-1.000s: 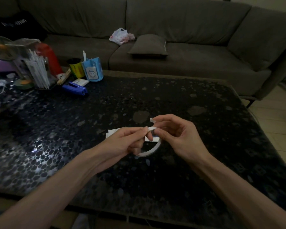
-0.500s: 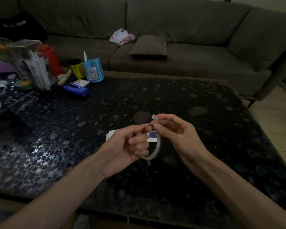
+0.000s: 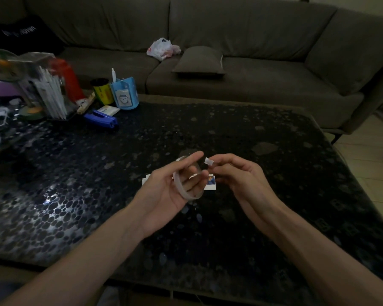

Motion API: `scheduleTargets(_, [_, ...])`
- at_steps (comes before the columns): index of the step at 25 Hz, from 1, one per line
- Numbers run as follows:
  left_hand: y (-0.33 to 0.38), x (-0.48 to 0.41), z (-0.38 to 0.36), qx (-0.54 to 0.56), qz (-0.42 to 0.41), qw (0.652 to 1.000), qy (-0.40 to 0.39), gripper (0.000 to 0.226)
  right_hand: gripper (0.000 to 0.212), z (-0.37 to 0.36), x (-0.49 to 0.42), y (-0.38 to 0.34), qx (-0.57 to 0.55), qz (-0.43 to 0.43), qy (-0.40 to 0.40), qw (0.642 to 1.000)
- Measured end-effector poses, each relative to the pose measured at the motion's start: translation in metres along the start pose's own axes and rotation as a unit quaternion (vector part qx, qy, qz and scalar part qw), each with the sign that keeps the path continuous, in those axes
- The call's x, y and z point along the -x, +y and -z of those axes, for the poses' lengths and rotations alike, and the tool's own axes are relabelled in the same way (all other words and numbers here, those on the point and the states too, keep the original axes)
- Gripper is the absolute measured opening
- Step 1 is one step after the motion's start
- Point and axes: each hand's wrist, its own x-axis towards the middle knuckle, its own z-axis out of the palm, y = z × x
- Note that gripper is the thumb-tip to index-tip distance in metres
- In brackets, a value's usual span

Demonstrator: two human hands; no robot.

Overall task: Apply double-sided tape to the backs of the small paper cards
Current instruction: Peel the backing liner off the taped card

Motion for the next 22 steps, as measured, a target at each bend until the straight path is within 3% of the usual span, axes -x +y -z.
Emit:
scheduleTargets(3, [0.000, 0.000, -0.002, -0.020, -0.015, 1.000, 0.005, 0.038, 0.020, -0.001, 0.000, -0.001, 0.008, -0.003, 0.014, 1.000])
scheduleTargets(7, [-0.009, -0.003, -0.006, -0.186, -0.063, 0.980, 0.033, 0.041, 0.022, 0.001, 0.001, -0.001, 0.007, -0.009, 0.015, 1.000])
scheduleTargets(10, [-0.012, -0.004, -0.003, -0.355, -0.119, 0.926, 0.040, 0.065, 0.022, 0.001, 0.001, -0.001, 0.007, -0.016, 0.012, 1.000])
scheduleTargets(14, [-0.012, -0.008, 0.004, -0.447, -0.129, 0.885, 0.010, 0.119, 0.024, 0.001, -0.001, -0.001, 0.012, -0.018, 0.011, 1.000])
scheduleTargets(19, [-0.014, -0.011, 0.010, -0.493, -0.156, 0.855, 0.033, 0.139, 0.025, 0.001, -0.001, -0.002, 0.003, -0.018, 0.008, 1.000])
scheduleTargets(22, [-0.017, -0.011, 0.007, -0.511, -0.186, 0.838, 0.050, 0.136, 0.026, 0.002, -0.001, -0.002, 0.019, -0.024, -0.009, 0.999])
